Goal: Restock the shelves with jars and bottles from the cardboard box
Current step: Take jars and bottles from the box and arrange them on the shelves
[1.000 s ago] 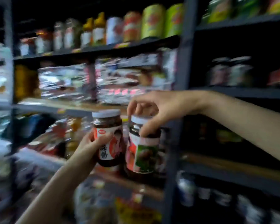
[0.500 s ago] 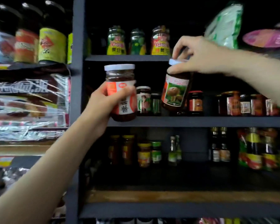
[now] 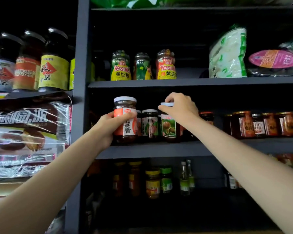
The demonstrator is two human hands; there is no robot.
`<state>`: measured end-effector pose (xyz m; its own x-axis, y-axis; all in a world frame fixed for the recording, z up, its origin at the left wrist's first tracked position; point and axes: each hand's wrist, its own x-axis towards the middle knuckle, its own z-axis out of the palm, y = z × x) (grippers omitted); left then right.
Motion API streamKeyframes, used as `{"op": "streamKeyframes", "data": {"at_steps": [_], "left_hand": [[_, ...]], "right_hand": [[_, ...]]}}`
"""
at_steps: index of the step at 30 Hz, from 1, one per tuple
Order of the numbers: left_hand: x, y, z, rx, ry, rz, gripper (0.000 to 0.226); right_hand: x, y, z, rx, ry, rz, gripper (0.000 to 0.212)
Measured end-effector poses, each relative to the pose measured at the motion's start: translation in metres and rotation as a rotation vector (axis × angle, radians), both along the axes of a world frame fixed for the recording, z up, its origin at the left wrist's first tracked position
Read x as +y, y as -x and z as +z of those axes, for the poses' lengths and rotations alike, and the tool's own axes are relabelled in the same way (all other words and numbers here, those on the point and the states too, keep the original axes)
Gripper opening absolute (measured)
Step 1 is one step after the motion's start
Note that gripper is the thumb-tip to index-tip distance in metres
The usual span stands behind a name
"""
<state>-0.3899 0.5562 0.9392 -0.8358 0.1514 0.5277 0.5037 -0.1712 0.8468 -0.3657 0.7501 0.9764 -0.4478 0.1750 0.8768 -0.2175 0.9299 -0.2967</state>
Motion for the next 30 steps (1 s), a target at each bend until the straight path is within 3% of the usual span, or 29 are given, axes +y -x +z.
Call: {"op": "streamKeyframes", "data": {"at_steps": [5, 8, 12, 15, 17, 20, 24, 30], "left_hand": [[0.006, 0.013, 0.003, -0.047, 0.034, -0.012, 0.046], [0.005, 0.021, 0.004, -0.056, 0.088, -0.023, 0.052], [-0.001, 0.031, 0.005, 0.005, 0.254, 0.027, 0.055], [-0.003, 0.032, 0.001, 0.099, 0.448, 0.085, 0.080], [-0.003, 0.033, -0.003, 0.139, 0.478, 0.126, 0.092], [-0.007, 0.031, -0.003, 0.189, 0.473, 0.205, 0.089], [-0.012, 0.029, -0.002, 0.191, 0.467, 0.266, 0.084], [-0.019, 0.029, 0.000, 0.134, 0.469, 0.279, 0.085]], "right_hand": [[0.006, 0.024, -0.011, 0.048, 0.070, 0.076, 0.029], [0.014, 0.025, -0.013, 0.018, 0.162, 0.287, 0.027], [0.028, 0.013, -0.019, -0.279, 0.397, 0.516, 0.065], [0.033, 0.018, -0.028, -0.410, 0.356, 0.461, 0.091], [0.032, 0.024, -0.031, -0.416, 0.349, 0.425, 0.098], [0.029, 0.025, -0.032, -0.397, 0.396, 0.482, 0.084], [0.019, 0.022, -0.029, -0.497, 0.474, 0.726, 0.066], [0.014, 0.023, -0.030, -0.537, 0.410, 0.576, 0.055]]}}
